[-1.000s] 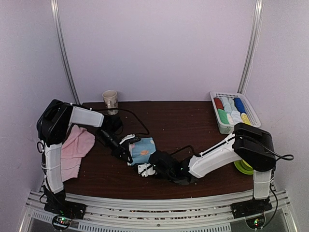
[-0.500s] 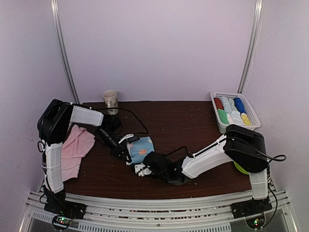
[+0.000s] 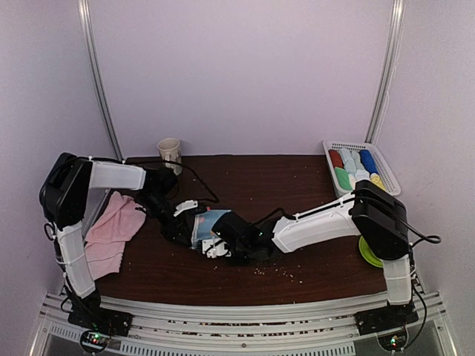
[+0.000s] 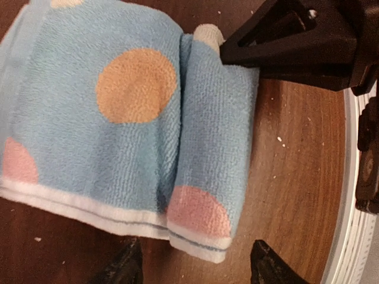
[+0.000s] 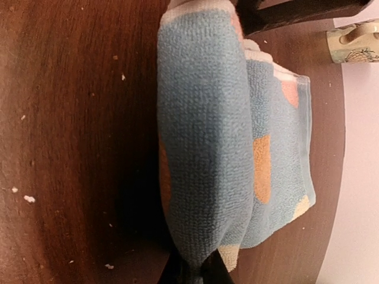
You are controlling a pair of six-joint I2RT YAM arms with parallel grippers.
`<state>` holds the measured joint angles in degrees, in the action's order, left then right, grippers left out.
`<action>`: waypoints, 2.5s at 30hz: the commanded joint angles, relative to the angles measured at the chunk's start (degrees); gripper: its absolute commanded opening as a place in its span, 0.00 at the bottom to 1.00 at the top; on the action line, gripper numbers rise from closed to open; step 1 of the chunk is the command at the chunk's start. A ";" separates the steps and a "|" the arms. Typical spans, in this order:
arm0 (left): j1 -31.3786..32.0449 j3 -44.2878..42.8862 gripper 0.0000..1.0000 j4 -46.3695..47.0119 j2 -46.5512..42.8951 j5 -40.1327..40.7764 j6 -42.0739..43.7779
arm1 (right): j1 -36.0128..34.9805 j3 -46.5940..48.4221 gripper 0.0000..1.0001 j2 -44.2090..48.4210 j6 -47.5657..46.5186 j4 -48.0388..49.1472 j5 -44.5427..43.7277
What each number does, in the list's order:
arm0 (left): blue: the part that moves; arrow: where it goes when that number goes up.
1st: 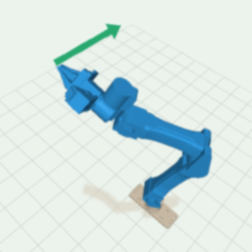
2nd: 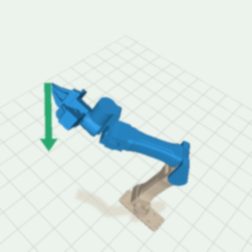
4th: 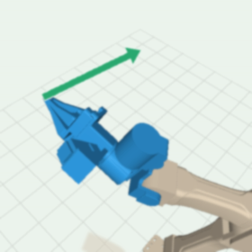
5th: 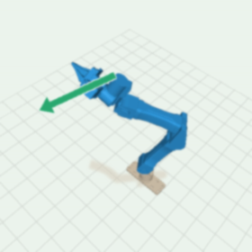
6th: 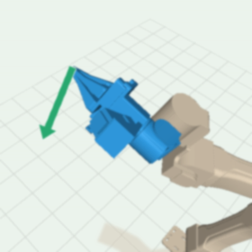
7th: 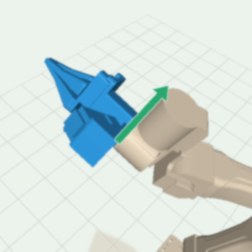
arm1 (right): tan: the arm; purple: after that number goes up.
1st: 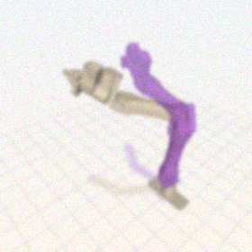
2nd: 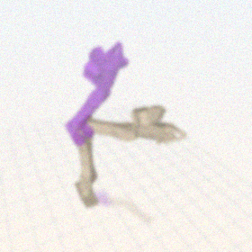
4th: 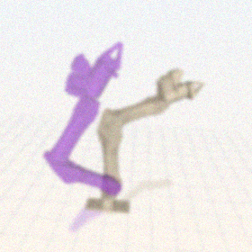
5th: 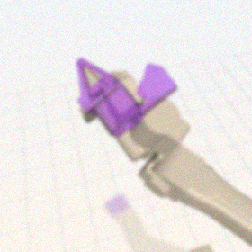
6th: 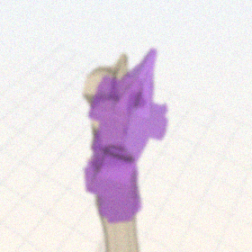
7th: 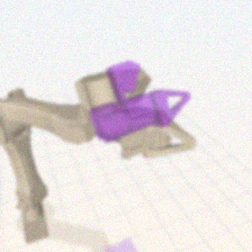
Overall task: Roll the towels
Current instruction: Roll the towel at the center of the board.
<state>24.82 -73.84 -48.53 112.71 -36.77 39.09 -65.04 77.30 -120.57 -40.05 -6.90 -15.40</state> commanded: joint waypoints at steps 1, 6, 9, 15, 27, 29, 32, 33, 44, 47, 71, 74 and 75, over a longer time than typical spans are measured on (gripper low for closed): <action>-0.76 5.36 0.65 7.76 -9.23 5.47 1.92 | 1.16 5.75 0.00 -3.10 4.64 -13.51 9.40; -0.83 16.90 0.68 20.60 -20.52 9.76 5.22 | 2.71 13.86 0.00 -6.34 8.07 -23.08 16.80; -0.74 24.75 0.68 27.89 -27.11 11.65 8.18 | 3.81 18.62 0.00 -8.69 9.92 -28.43 21.41; -0.65 38.33 0.67 40.84 -38.77 13.56 16.17 | 6.24 29.41 0.00 -14.19 12.51 -38.98 32.07; 2.08 49.41 0.60 52.03 -48.87 13.75 24.86 | 9.58 44.33 0.00 -20.99 15.03 -54.40 49.21; 3.21 49.85 0.59 52.42 -48.11 14.12 25.46 | 9.82 44.68 0.00 -21.17 15.79 -55.12 50.07; 6.39 51.08 0.59 53.08 -47.68 16.04 27.00 | 10.43 44.62 0.00 -21.34 16.85 -55.64 51.28; 7.78 51.72 0.59 53.62 -47.60 17.30 27.42 | 10.70 44.62 0.00 -21.49 17.19 -55.79 51.57; 16.83 54.60 0.52 62.68 -41.88 25.69 25.69 | 13.11 45.05 0.00 -23.34 19.12 -56.98 55.61; 18.17 54.51 0.51 66.56 -39.77 27.76 24.59 | 13.52 45.05 0.00 -24.01 19.04 -57.31 56.05; 22.10 56.10 0.55 82.83 -30.01 38.22 25.49 | 14.62 44.99 0.00 -25.22 18.77 -57.79 57.58; 22.12 55.63 0.53 83.44 -28.16 40.07 25.17 | 14.62 45.05 0.00 -25.27 18.70 -57.84 57.57; 22.12 55.45 0.50 83.46 -27.61 40.59 25.08 | 14.67 45.05 0.00 -25.22 18.63 -57.87 57.58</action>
<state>46.65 -17.26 30.81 82.98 0.01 64.62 -50.70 122.76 -142.69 -22.02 -61.06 45.19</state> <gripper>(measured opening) 0.539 0.063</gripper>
